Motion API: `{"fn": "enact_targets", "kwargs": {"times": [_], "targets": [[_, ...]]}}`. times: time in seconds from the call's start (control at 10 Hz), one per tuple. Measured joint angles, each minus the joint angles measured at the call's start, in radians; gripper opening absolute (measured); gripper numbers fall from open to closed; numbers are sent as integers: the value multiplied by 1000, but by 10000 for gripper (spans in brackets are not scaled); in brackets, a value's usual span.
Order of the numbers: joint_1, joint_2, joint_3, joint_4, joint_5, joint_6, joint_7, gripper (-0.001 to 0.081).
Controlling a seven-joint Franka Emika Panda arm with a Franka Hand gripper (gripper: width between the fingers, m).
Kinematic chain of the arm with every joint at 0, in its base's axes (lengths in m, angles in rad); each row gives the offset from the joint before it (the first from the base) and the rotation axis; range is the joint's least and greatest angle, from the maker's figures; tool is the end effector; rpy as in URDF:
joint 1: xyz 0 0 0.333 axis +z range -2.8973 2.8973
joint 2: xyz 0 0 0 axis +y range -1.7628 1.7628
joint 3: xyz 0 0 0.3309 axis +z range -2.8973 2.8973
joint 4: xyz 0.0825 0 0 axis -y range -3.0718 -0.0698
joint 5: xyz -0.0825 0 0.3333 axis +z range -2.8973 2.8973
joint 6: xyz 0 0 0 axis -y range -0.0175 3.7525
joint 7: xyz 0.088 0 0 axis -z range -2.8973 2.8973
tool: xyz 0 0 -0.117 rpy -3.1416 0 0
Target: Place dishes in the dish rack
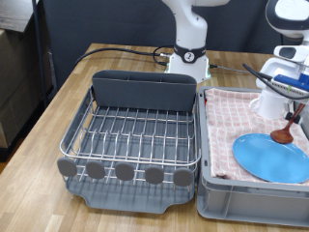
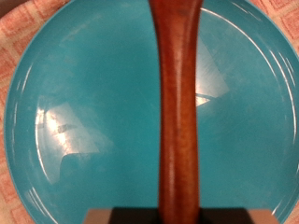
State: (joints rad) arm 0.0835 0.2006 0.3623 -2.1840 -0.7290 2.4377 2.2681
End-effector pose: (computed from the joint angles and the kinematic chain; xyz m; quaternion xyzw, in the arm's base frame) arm 0.4837 0.2195 0.3508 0.7828 -0.5857 0.2102 0.0054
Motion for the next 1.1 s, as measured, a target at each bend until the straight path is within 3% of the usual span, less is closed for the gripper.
{"fn": "enact_targets", "kwargs": {"times": [0.1,0.2,0.4,1.1], "targets": [[0,3,-1,1,-1,7,0,89],[3,2,-10,0,-6,-9,70,89],[-1,-38,-25,-22,25,-107,169,89],[-27,-270,-95,-211,345,-173,233,89]]}}
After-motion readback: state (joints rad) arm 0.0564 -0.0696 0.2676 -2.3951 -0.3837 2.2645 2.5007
